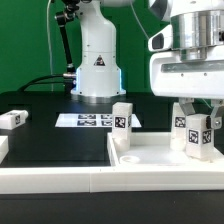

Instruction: Assemble square table

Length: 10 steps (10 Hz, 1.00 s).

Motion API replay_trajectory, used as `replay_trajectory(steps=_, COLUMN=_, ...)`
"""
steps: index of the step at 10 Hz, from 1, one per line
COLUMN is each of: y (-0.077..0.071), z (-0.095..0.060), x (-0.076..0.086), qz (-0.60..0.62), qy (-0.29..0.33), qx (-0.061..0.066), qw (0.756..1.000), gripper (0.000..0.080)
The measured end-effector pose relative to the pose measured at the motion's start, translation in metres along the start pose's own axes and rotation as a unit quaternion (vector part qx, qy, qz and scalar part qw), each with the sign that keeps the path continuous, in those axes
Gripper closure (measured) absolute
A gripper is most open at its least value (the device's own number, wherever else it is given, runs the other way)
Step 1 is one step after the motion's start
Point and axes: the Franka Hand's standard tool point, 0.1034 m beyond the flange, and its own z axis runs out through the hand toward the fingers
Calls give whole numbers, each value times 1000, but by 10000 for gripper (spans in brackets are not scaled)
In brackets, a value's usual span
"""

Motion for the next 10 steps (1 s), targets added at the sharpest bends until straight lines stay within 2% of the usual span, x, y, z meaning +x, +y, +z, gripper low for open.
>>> replay_trajectory(steps=1, y=0, z=0, x=0, qz=9, qy=-1, qx=1, qw=1000, gripper=509)
replay_trajectory(steps=2, y=0, z=0, x=0, qz=1, qy=-1, qx=1, qw=1000, gripper=437)
replay_trajectory(steps=3, y=0, z=0, x=0, qz=-9, qy=-1, qx=1, qw=1000, gripper=437)
replay_trajectory(steps=4, y=0, z=0, x=0, qz=-30, qy=-1, qx=1, qw=1000, gripper=252)
replay_trajectory(steps=5, y=-1, z=-1, x=0, qz=-61, qy=-1, qx=2, qw=998, gripper=252)
replay_trajectory(steps=6, y=-2, z=-1, x=0, qz=-110, qy=0, qx=3, qw=994, gripper=168)
replay_trajectory(steps=9, y=-3, z=-1, x=-3, qz=-230, qy=0, qx=2, qw=973, gripper=150)
replay_trajectory(steps=10, y=-3, z=-1, x=-3, qz=-281, qy=2, qx=1, qw=960, gripper=150)
